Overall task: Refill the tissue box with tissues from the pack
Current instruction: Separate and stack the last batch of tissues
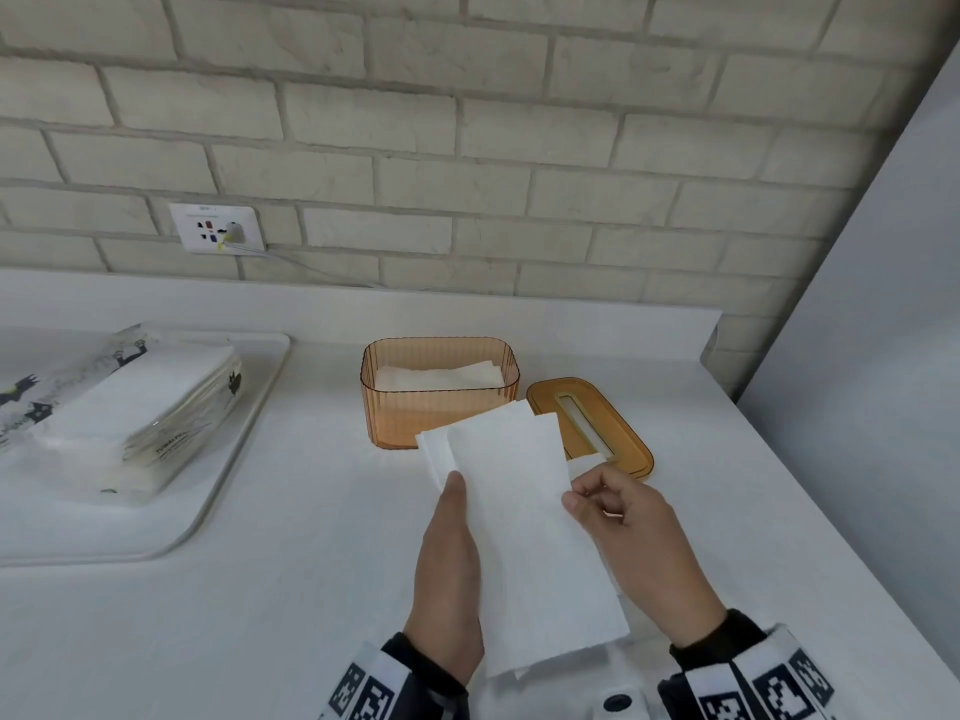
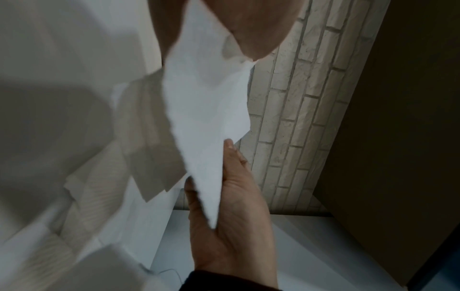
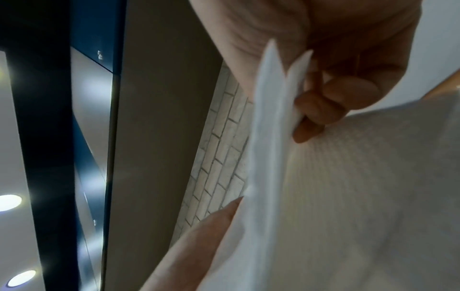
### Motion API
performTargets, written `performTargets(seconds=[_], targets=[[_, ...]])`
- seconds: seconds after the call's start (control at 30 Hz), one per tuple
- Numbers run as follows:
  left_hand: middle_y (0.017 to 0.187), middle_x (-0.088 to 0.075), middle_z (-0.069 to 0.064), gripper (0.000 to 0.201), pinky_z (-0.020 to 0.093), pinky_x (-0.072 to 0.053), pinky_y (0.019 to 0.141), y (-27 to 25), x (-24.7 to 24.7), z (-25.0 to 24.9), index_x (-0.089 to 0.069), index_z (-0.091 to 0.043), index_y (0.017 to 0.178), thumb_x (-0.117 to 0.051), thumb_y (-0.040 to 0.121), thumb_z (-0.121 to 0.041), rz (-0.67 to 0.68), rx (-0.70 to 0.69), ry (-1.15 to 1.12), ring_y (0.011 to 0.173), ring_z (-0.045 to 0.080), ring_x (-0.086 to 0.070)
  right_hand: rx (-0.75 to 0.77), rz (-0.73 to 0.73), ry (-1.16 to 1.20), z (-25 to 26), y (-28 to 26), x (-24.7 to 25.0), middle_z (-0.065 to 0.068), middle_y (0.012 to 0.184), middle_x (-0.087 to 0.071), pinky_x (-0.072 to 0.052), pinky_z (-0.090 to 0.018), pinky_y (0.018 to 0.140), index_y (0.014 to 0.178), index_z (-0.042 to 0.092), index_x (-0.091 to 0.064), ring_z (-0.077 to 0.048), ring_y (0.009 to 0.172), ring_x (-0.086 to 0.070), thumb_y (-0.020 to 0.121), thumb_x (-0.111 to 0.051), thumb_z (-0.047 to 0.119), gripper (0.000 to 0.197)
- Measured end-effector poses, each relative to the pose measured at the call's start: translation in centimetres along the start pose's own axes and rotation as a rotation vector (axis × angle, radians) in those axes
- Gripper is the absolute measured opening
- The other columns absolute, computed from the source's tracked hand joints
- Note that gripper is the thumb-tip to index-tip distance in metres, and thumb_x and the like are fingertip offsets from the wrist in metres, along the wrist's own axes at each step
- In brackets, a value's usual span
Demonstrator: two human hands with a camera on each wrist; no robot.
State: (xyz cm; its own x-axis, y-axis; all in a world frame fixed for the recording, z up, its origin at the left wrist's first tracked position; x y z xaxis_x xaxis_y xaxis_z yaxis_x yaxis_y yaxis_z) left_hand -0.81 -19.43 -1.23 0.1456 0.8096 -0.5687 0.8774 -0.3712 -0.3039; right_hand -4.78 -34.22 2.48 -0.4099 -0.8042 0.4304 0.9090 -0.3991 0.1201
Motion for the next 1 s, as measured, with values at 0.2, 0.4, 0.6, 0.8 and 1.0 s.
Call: performTargets(seconds=[0.2, 0.4, 0.6, 0.8, 1.0], targets=[[0.108, -0.072, 0.004, 0.040, 0.046, -0.052, 0.089, 0.1, 0.2, 0.1, -0.058, -0.023, 0.123, -0.036, 0.098, -0.046, -0.019, 0.004, -0.005, 0.103, 0.027, -0.066, 0.054, -0.077, -0.046, 0.6, 0.1, 1.3, 0.015, 0.075, -0.063, -0.043, -0.011, 0.058, 0.073, 0.028, -0.061, -0.007, 0.062, -0.053, 0.087, -0.062, 0.016, 0.019], [0.111, -0.072, 0.005, 0.043, 0.039, -0.052, 0.079, -0.1, -0.3, 0.4, -0.058, -0.020, 0.125, -0.035, 0.098, -0.045, 0.024, 0.014, -0.049, 0.102, 0.026, -0.068, -0.006, -0.051, 0.022, 1.1, 1.2, 1.4, 0.007, 0.088, -0.062, -0.049, -0.026, 0.065, 0.093, 0.026, -0.059, -0.019, 0.069, -0.055, 0.086, -0.063, 0.027, 0.008], [0.105, -0.074, 0.004, 0.043, 0.034, -0.052, 0.072, -0.5, -0.8, 0.8, -0.061, -0.017, 0.121, -0.034, 0.099, -0.044, 0.046, 0.021, -0.068, 0.091, 0.019, -0.072, -0.016, -0.095, 0.067, 1.4, 1.9, 1.3, 0.005, 0.075, -0.059, -0.046, -0.017, 0.057, 0.078, 0.021, -0.062, -0.014, 0.062, -0.050, 0.087, -0.063, 0.016, 0.010], [0.106, -0.074, 0.005, 0.046, 0.034, -0.053, 0.069, -0.9, -1.0, 0.8, -0.060, -0.016, 0.122, -0.033, 0.098, -0.045, 0.047, 0.042, -0.092, 0.089, 0.020, -0.072, -0.002, -0.094, 0.106, 1.6, 2.4, 1.8, 0.002, 0.079, -0.063, -0.044, -0.017, 0.063, 0.078, 0.022, -0.061, -0.012, 0.068, -0.055, 0.085, -0.065, 0.015, 0.011], [0.102, -0.075, 0.005, 0.045, 0.029, -0.056, 0.063, -1.2, -1.5, 0.8, -0.062, -0.017, 0.117, -0.031, 0.099, -0.044, 0.067, 0.047, -0.079, 0.088, 0.019, -0.073, -0.013, -0.047, 0.040, 1.6, 2.7, 1.7, 0.008, 0.075, -0.061, -0.040, -0.015, 0.061, 0.076, 0.023, -0.063, -0.010, 0.068, -0.053, 0.085, -0.066, 0.018, 0.011]])
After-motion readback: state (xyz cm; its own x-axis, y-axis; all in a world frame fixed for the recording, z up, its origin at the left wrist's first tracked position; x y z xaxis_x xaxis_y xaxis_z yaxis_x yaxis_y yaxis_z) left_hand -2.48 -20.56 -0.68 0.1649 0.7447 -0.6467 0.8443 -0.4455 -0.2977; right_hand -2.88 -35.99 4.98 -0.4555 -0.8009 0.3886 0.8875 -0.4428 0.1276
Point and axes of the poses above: each hand's wrist, its own y-axis towards the middle knuckle, its own x-axis out of the back of the hand, z = x × y, the point moved 5 cm from there along y, towards the middle knuckle
